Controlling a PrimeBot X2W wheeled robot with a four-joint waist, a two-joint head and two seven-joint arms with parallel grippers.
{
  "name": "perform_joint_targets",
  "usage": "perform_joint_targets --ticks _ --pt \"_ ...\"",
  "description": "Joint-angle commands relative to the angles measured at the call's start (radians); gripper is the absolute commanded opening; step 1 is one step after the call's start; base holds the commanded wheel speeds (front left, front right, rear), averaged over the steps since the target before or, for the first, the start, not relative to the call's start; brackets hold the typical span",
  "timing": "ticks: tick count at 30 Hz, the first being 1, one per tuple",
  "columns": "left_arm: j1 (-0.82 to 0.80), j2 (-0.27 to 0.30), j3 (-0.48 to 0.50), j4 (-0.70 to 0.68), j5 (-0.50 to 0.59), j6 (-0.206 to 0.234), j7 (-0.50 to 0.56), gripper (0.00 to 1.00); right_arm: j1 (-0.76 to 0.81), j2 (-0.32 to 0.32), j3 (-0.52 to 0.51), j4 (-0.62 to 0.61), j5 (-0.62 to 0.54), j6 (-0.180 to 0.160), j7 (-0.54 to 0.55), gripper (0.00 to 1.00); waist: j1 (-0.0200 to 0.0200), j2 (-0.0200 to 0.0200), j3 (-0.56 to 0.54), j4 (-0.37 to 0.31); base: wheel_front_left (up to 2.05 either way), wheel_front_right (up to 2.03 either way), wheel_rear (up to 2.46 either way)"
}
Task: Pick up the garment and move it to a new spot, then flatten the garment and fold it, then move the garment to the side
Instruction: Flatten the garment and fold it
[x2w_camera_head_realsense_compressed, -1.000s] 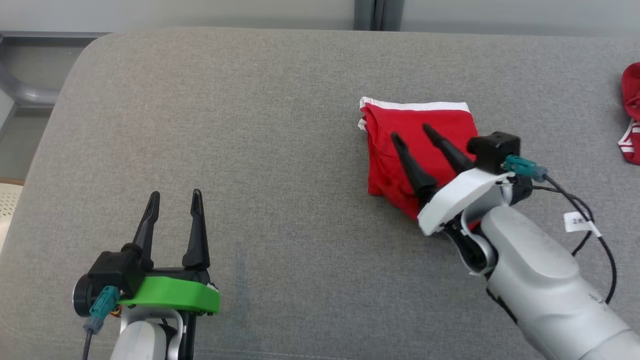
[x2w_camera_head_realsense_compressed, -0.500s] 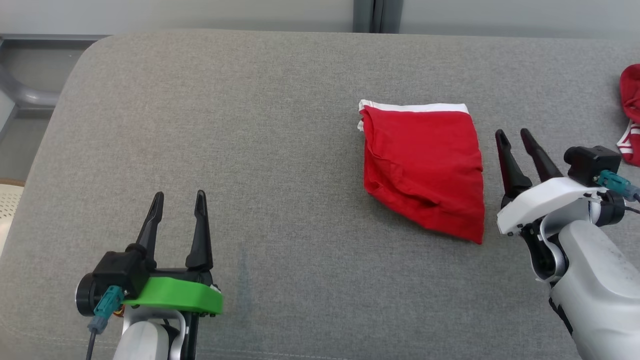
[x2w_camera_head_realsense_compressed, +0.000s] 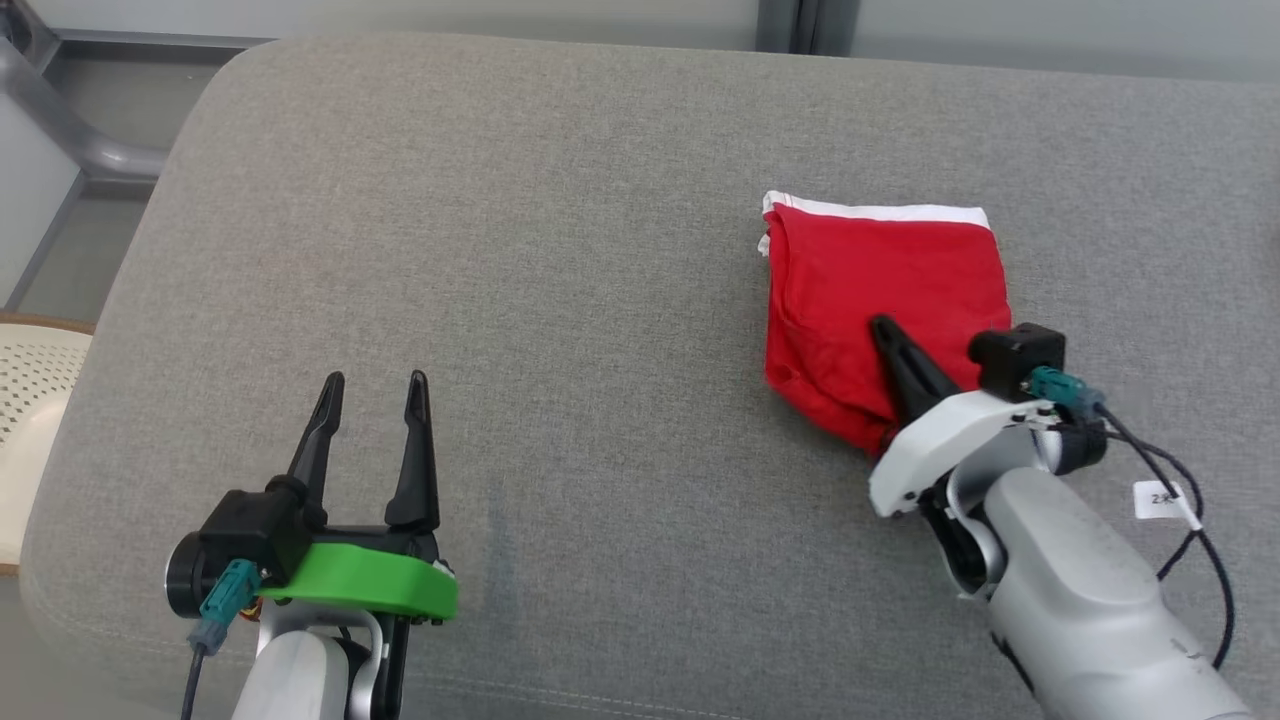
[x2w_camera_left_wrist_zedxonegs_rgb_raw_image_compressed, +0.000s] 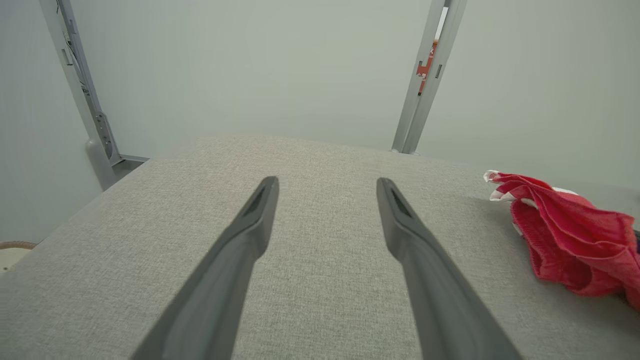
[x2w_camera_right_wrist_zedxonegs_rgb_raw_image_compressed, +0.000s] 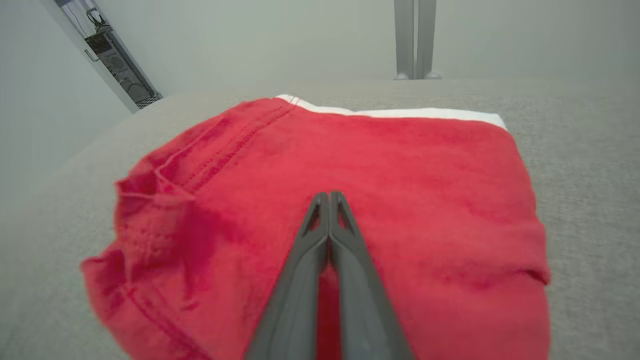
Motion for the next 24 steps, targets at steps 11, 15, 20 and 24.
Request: perform_joint_targets --ticks 11,15,20,24 --pt "-0.026 0.004 -0.019 0.007 -0.037 0.007 0.0 1.0 0.05 0.097 0.091 -0.07 0.0 -0.001 -0.004 0.0 0.0 -0.0001 0.008 0.018 0.0 0.0 0.0" --pt "-0.027 0.004 -0.015 0.009 -0.038 0.012 0.0 1.0 0.043 0.1 0.08 -0.114 -0.02 -0.001 -0.004 0.0 0.0 -0.0001 0.004 0.002 0.0 0.0 0.0" --pt "-0.009 0.004 0.015 0.012 -0.013 0.005 0.0 1.0 0.069 0.065 -0.003 -0.213 -0.058 -0.001 -0.003 0.0 0.0 -0.0001 -0.02 -0.049 0.0 0.0 0.0" --pt "0.007 0.004 0.039 0.012 0.01 0.0 0.0 1.0 0.099 0.029 -0.083 -0.282 -0.096 -0.001 -0.003 0.0 0.0 -0.0001 -0.043 -0.097 0.0 0.0 0.0"
